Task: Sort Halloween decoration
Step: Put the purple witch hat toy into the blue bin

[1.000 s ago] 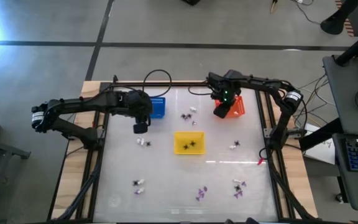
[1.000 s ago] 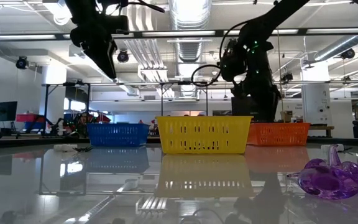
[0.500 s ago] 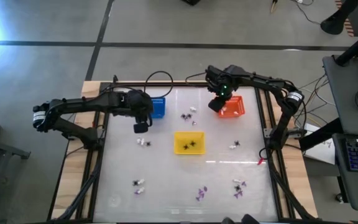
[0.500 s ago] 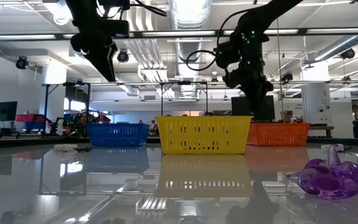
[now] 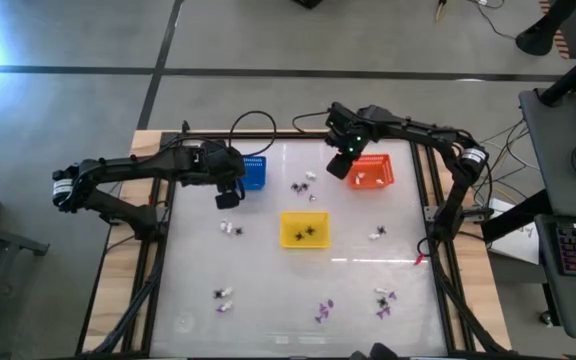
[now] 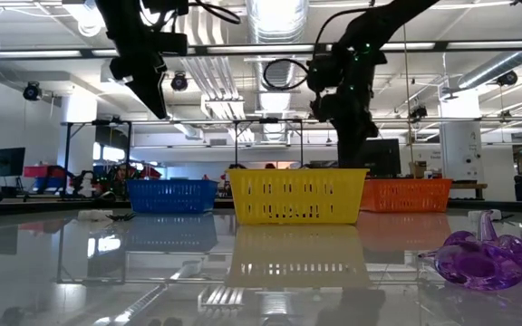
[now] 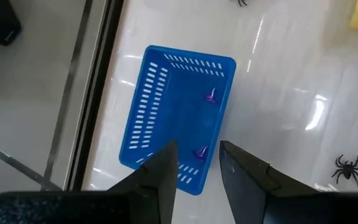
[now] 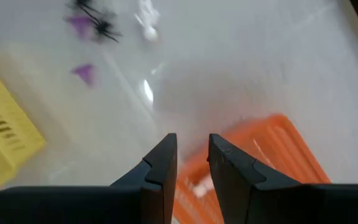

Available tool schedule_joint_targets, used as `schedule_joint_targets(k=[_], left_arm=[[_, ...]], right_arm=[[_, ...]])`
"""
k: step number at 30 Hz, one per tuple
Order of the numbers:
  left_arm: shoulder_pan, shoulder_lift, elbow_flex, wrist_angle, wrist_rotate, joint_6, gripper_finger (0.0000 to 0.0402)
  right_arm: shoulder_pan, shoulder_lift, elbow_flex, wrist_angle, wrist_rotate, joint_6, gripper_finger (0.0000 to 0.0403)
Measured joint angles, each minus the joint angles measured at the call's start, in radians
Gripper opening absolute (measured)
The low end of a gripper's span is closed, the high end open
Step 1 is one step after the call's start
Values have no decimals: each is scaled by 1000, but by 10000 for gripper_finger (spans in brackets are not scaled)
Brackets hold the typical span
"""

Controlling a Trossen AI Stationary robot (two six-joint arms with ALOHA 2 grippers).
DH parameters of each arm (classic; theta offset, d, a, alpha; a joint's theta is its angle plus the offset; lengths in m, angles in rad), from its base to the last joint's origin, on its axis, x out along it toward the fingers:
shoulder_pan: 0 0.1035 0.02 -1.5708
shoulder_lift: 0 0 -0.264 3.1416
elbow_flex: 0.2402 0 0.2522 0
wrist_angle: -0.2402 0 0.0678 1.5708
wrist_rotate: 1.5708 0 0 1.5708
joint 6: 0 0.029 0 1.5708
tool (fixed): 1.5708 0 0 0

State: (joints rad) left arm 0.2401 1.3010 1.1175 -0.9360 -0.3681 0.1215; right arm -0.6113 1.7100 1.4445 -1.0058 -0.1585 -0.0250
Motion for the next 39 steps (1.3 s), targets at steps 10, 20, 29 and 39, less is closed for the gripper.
schedule_joint_targets(k=[10, 20, 29, 39], left_arm=[[-1, 0, 0, -1, -27, -11, 102], [-1, 0, 0, -1, -27, -11, 102], [-1, 0, 0, -7, -26, -35, 102], [-1, 0, 0, -9, -25, -35, 102]], right_arm=[[110, 8, 0, 121, -7, -30, 82], [207, 11, 0, 169, -7, -98, 82], [246, 11, -57, 280, -7, -110, 82], [266, 11, -240, 443, -3, -325, 82]])
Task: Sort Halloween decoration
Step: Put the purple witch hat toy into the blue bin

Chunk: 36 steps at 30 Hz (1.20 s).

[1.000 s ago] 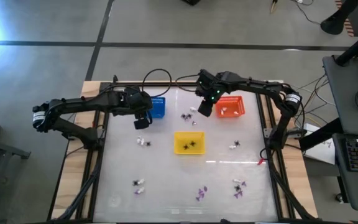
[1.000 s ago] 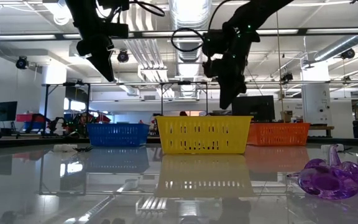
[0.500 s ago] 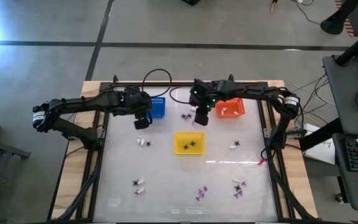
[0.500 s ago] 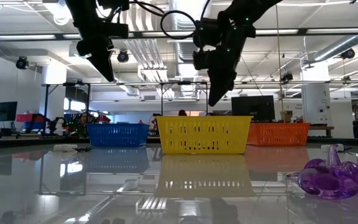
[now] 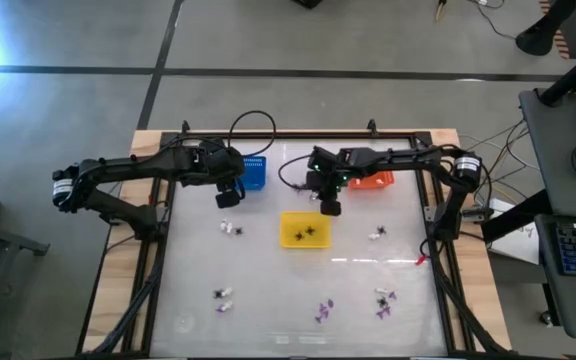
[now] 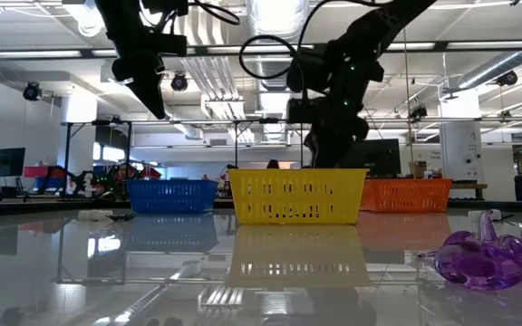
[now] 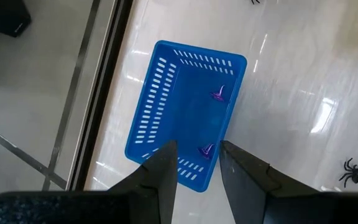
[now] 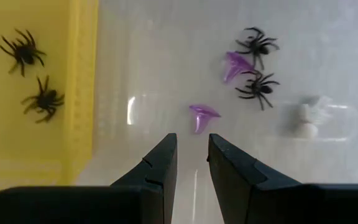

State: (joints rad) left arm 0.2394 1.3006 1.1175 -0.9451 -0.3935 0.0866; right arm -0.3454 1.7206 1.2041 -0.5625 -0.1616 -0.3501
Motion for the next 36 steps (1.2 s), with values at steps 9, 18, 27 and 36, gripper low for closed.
schedule_joint_targets(k=[9, 18, 27, 36], left_arm=[[0, 0, 0, 0, 0, 0, 102], [0, 0, 0, 1, 0, 4, 102], [0, 0, 0, 3, 1, 1, 102], [0, 0, 0, 10, 1, 1, 102]], right_arm=[[0, 0, -56, 152, 3, 96, 82], [-1, 0, -120, 215, 2, 138, 82], [-2, 0, -114, 239, 3, 183, 82], [-18, 0, -35, 204, 30, 336, 82]])
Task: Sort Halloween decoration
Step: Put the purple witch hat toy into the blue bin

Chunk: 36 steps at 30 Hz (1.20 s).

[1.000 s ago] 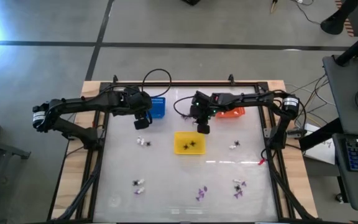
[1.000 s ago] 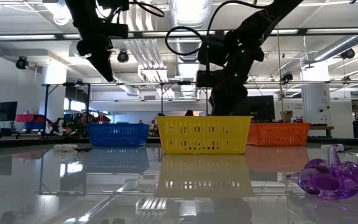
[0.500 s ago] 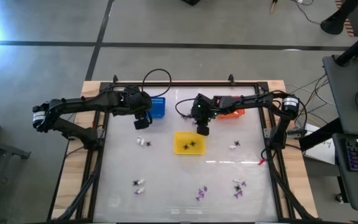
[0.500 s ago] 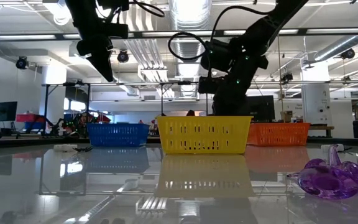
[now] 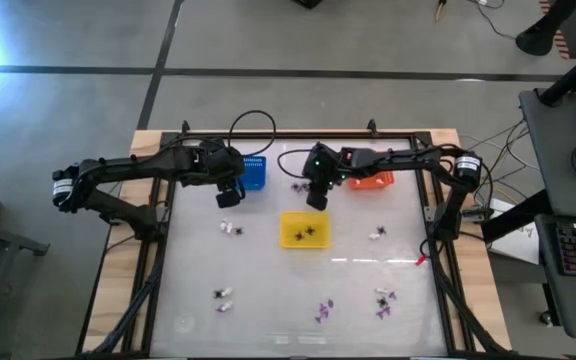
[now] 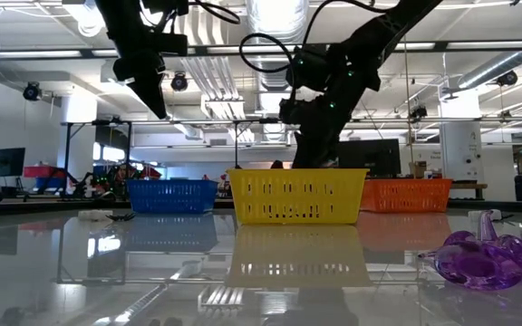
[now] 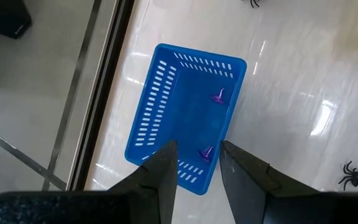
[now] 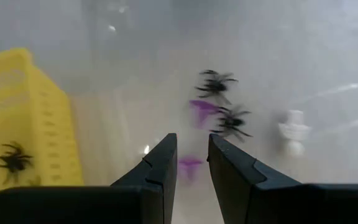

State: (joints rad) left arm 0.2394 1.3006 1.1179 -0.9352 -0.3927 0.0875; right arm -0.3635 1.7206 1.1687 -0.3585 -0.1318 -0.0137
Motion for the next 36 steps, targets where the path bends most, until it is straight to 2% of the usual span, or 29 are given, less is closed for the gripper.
schedule_joint_targets(k=[4, 8, 13, 28, 36], left_arm=[[0, 0, 0, 0, 1, 0, 102], [0, 0, 0, 0, 1, 3, 102], [0, 0, 0, 0, 1, 4, 102], [0, 1, 0, -5, 1, 4, 102], [0, 1, 0, -7, 0, 4, 102]], right_arm=[[-20, 2, 39, -54, 2, -2, 88], [-30, 41, 58, -67, -18, 13, 113], [-35, 115, 122, -188, -135, 40, 139], [-32, 273, 289, -426, -130, -74, 146], [-35, 295, 297, -408, -122, -76, 146]])
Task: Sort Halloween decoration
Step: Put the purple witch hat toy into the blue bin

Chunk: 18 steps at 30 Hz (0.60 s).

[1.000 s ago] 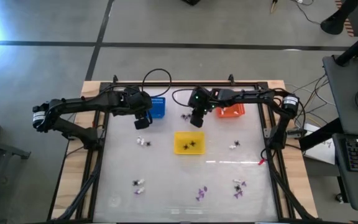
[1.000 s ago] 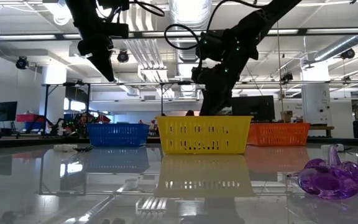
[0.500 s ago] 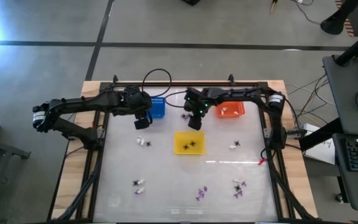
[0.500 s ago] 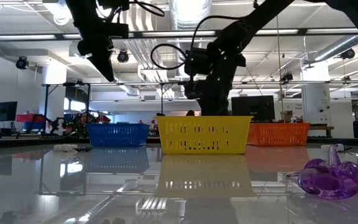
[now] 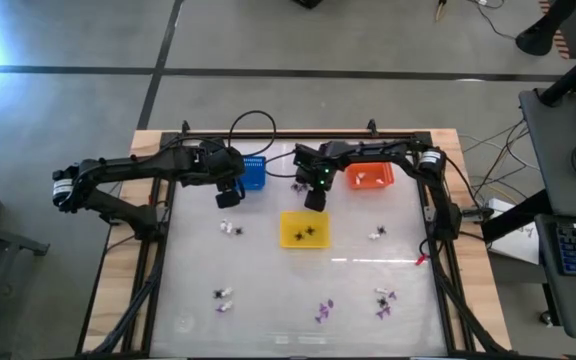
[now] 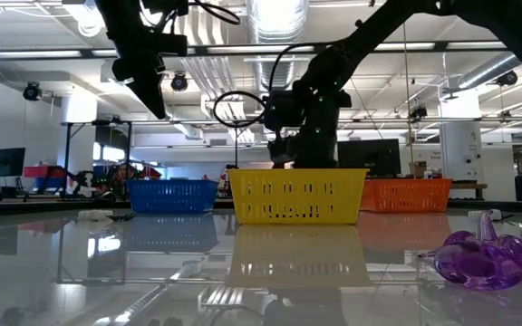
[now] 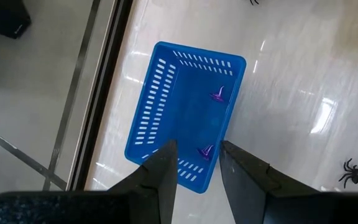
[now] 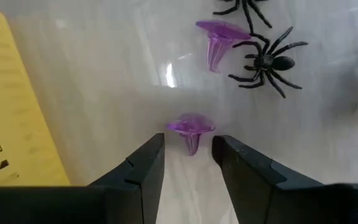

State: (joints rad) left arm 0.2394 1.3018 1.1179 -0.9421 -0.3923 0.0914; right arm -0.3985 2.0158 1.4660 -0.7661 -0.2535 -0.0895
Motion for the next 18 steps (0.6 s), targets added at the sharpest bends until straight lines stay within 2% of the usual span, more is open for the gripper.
schedule_joint_targets(k=[9, 18], left_arm=[[0, 0, 0, 2, 0, 0, 102], [0, 0, 0, 3, 0, 0, 102]], right_arm=[[-6, 3, -5, 46, 17, -1, 120], [-10, 4, 1, 14, 10, 11, 36]])
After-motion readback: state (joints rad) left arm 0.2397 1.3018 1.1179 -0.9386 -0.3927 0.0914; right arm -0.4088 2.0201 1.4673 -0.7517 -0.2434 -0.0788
